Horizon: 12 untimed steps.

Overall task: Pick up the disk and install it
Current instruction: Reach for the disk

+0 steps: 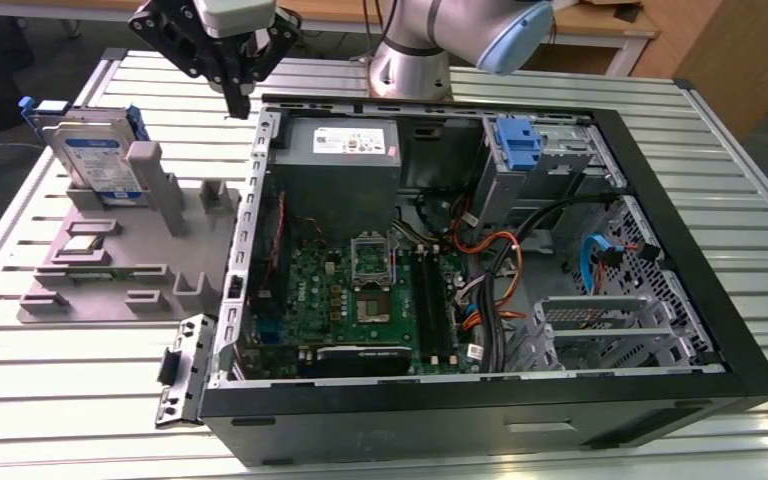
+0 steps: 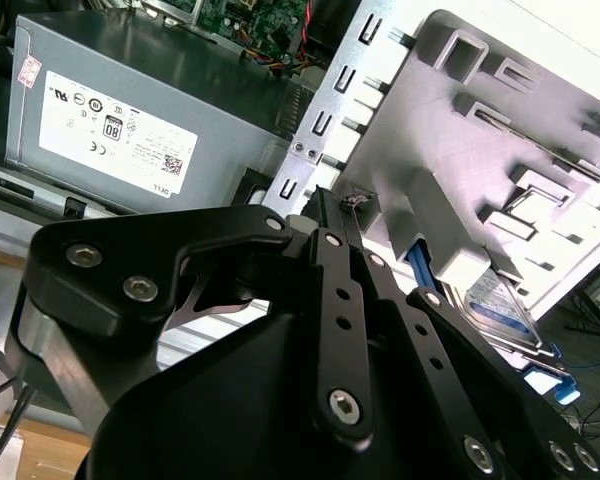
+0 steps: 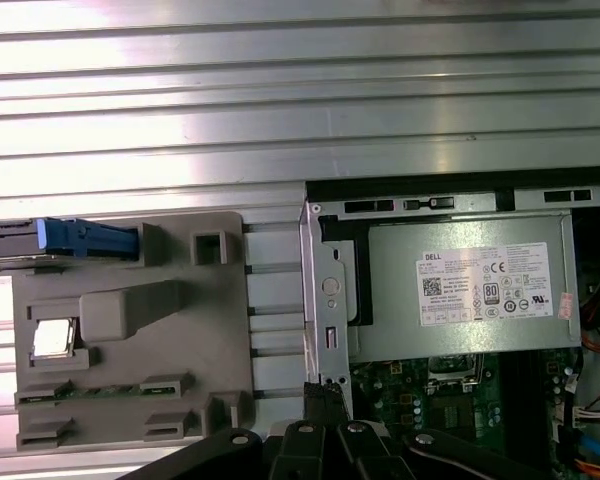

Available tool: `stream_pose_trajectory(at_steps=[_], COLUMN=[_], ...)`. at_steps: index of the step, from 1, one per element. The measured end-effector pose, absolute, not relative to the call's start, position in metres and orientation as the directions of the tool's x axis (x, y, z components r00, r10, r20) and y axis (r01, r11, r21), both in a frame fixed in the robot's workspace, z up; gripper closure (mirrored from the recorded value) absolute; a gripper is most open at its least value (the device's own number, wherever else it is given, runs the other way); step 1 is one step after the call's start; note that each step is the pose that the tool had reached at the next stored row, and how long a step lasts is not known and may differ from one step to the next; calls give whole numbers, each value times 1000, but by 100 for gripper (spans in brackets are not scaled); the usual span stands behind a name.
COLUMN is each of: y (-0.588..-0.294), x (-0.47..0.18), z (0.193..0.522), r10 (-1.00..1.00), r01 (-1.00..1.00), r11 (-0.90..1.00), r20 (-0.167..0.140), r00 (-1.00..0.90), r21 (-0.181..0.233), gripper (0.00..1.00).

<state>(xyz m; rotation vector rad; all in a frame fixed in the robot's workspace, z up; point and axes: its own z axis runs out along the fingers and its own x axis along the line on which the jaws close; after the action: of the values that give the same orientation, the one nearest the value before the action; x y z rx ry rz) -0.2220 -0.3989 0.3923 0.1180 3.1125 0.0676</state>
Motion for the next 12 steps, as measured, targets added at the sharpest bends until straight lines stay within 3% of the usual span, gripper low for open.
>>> stream_pose_trajectory(at_steps=[12], y=[-399], x=[-225], z=[392], r10=[76], r01=[75], r11=[996], r20=[-25], r00=[-997], r21=[44], gripper=[90])
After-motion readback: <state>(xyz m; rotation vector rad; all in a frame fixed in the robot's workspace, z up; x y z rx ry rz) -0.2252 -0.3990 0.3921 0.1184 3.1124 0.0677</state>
